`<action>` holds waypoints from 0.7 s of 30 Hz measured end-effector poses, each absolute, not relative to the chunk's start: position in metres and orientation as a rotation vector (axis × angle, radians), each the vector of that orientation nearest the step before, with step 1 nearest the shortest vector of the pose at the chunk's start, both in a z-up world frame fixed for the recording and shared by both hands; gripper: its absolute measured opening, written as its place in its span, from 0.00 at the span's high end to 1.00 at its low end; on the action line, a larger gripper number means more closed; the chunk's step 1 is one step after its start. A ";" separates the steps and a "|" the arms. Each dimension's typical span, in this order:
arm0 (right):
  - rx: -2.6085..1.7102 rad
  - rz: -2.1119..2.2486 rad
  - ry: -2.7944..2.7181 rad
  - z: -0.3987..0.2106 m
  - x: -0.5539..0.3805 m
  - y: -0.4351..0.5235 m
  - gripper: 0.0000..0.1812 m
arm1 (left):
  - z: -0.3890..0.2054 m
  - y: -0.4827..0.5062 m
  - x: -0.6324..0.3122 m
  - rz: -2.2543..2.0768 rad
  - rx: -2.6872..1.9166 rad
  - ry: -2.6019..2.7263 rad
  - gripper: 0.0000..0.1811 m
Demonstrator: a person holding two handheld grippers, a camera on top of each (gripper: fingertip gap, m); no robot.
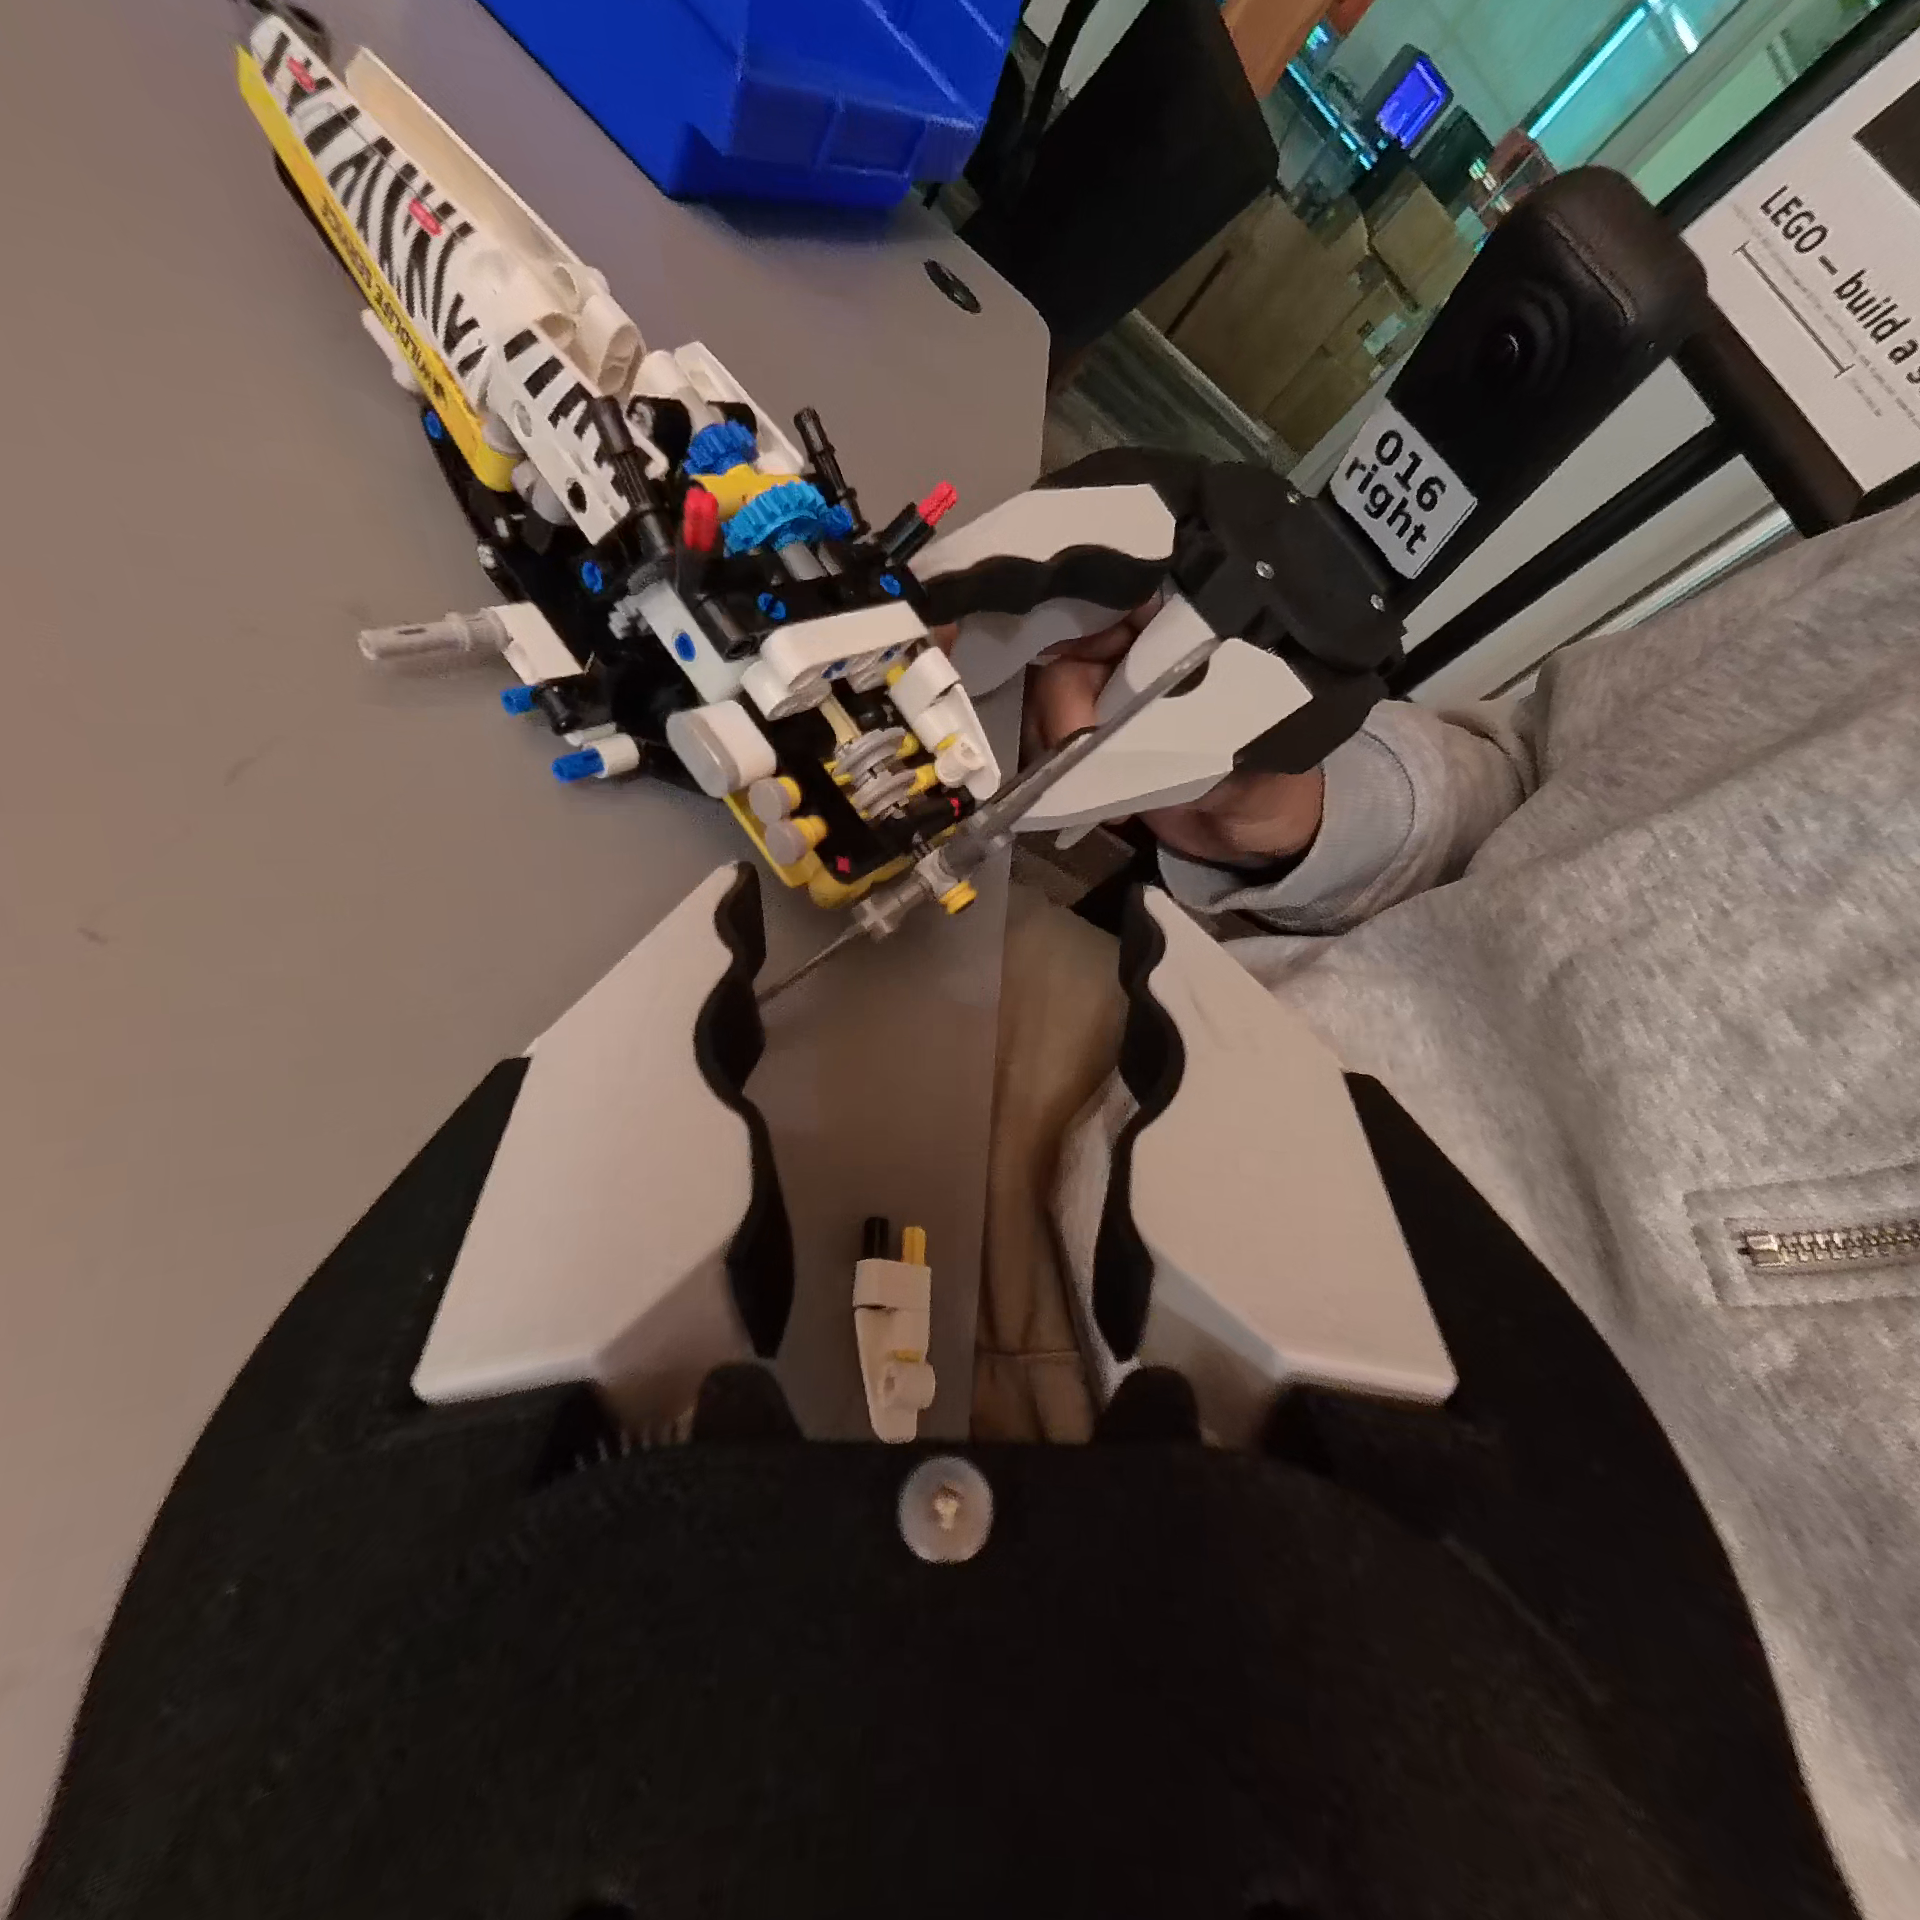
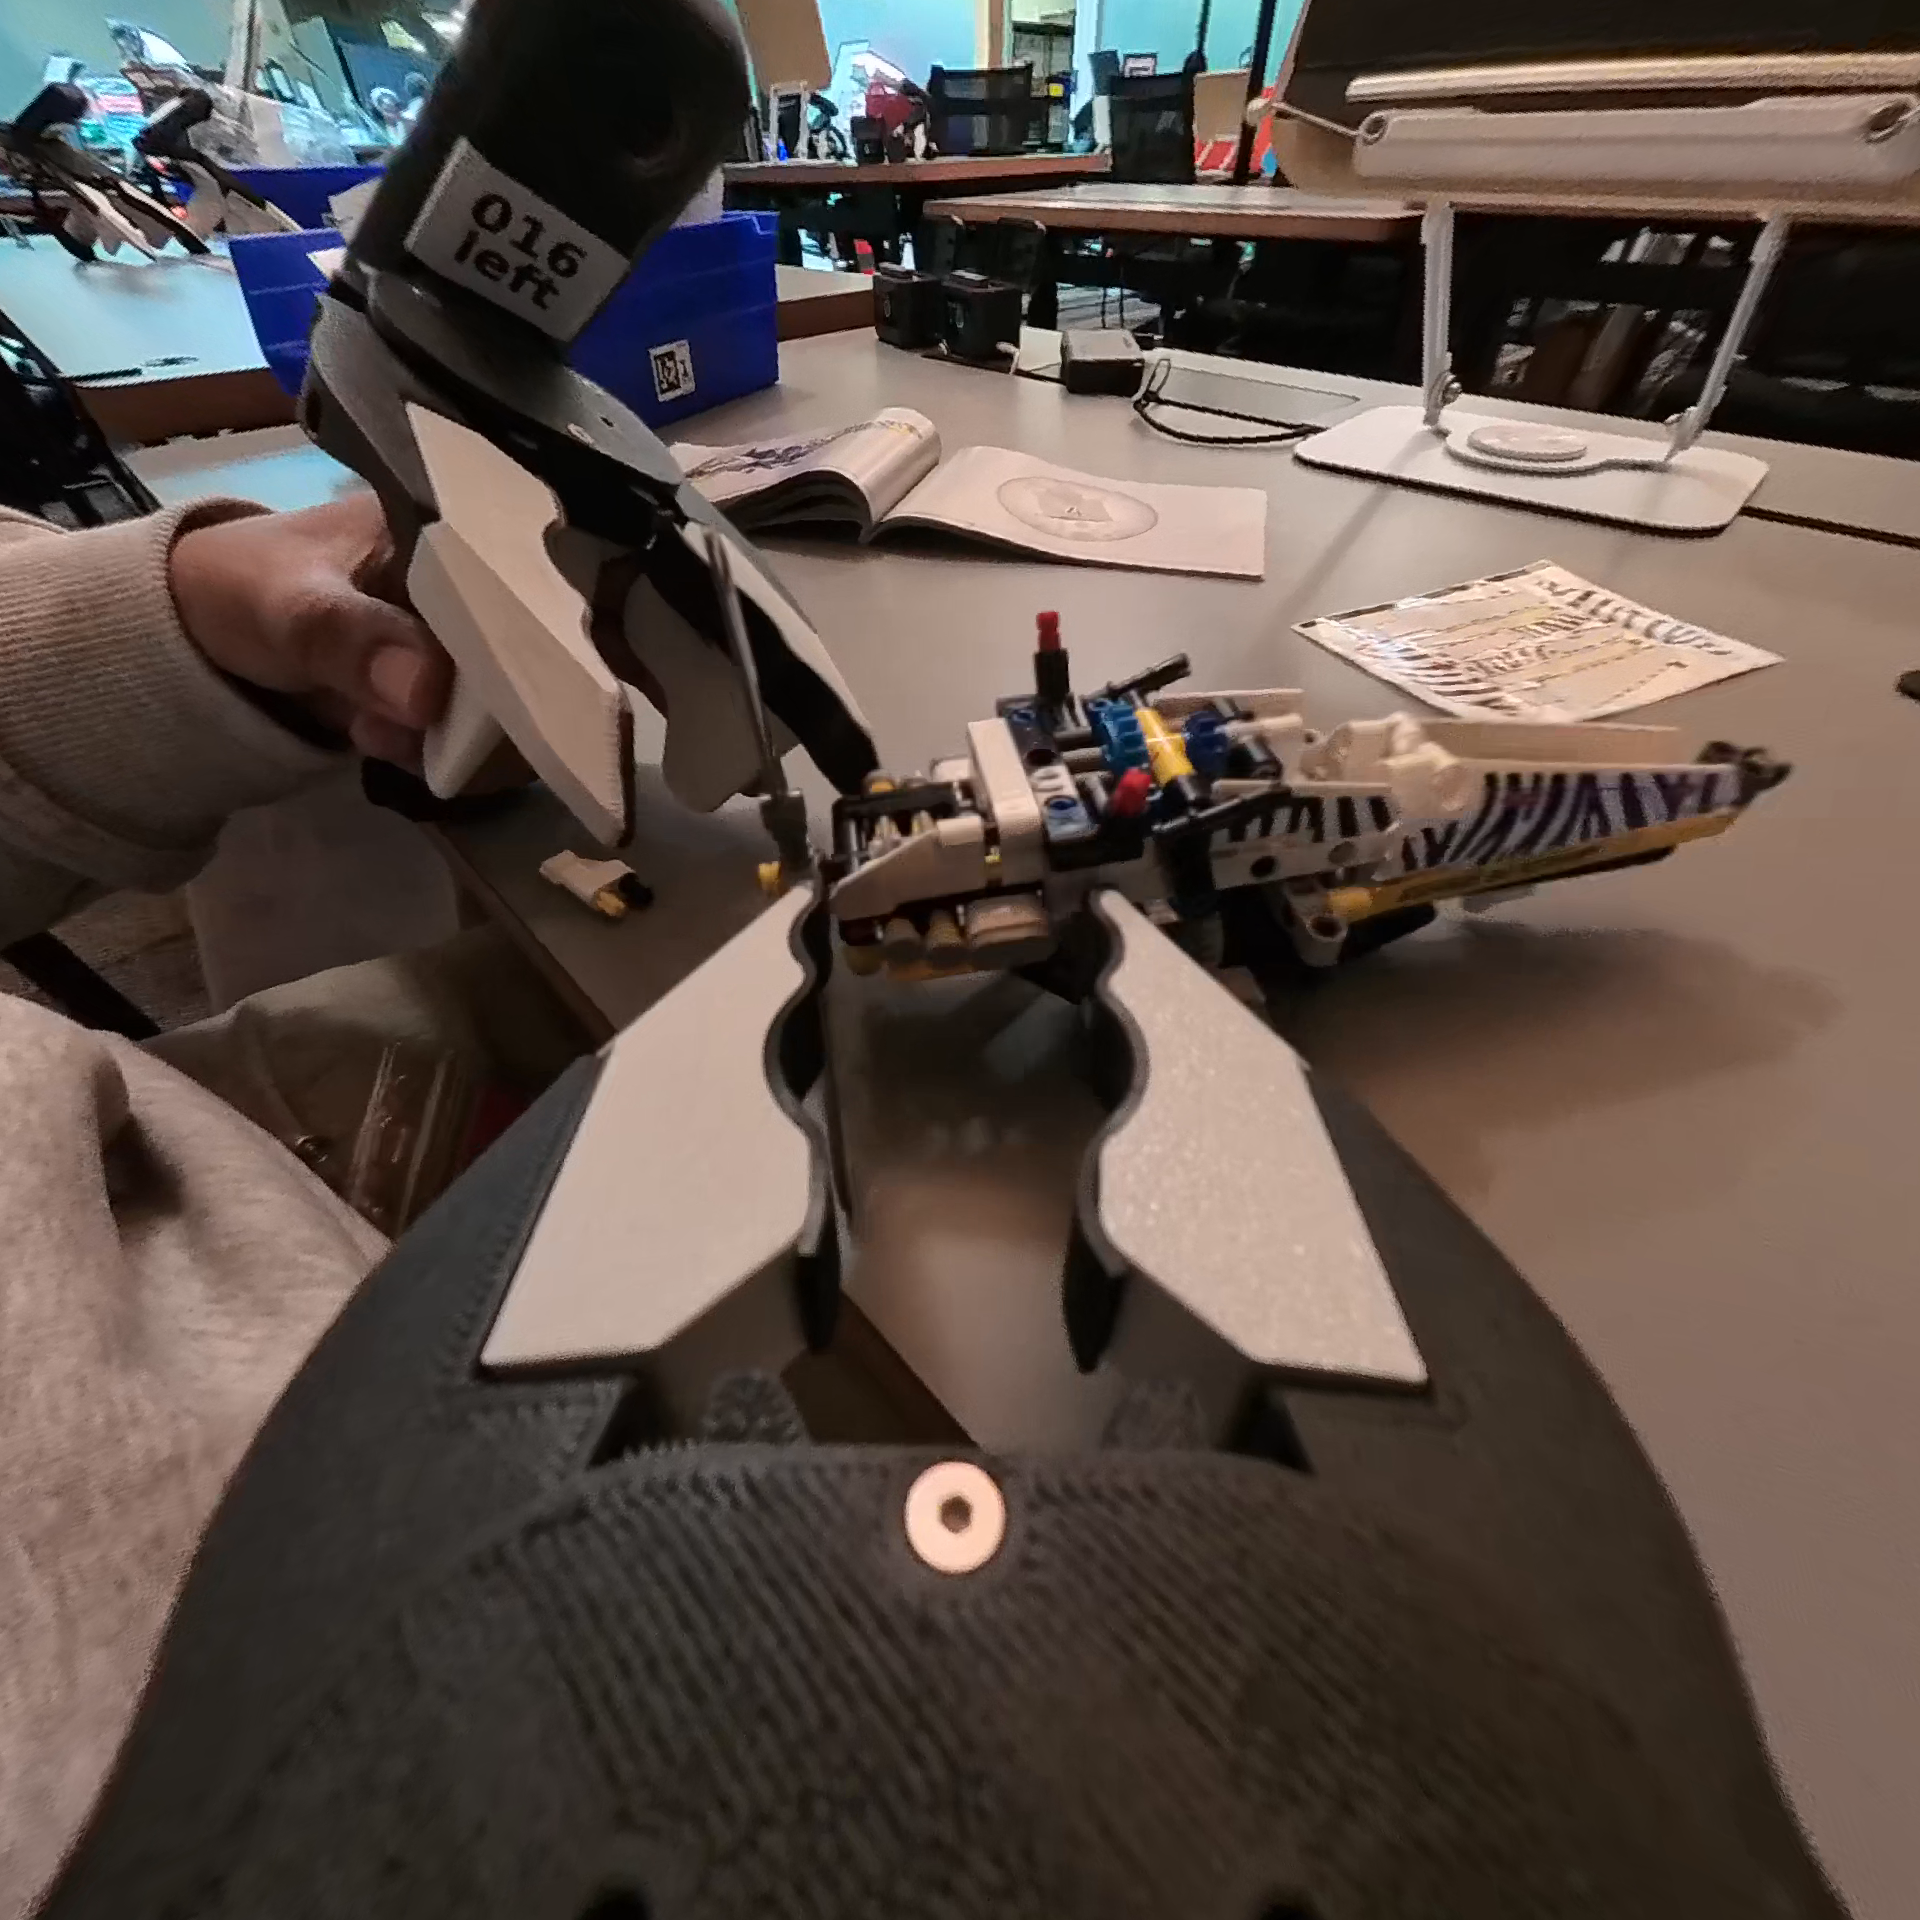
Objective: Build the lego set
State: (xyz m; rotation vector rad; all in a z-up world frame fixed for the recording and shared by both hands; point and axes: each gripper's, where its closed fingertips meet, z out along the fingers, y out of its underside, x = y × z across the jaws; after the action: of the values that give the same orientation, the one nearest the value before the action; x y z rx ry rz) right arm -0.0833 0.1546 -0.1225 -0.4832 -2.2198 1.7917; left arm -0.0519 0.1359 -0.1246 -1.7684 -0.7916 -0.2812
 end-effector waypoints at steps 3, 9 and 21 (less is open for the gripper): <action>-0.506 1.818 -2.186 -0.116 -0.087 0.160 0.74 | -0.123 0.134 -0.053 -0.283 -1.753 -0.792 0.63; -0.577 1.885 -2.216 -0.118 -0.088 0.160 0.67 | -0.114 0.133 -0.058 -0.240 -1.709 -0.764 0.59; -0.548 1.868 -2.285 -0.124 -0.090 0.158 0.74 | -0.114 0.141 -0.063 -0.275 -1.711 -0.747 0.56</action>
State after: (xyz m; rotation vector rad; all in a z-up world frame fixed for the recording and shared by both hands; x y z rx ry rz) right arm -0.0903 0.1583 -0.1242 -0.5483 -2.2854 1.8682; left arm -0.0629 0.1413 -0.1138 -1.7108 -0.7471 -0.2749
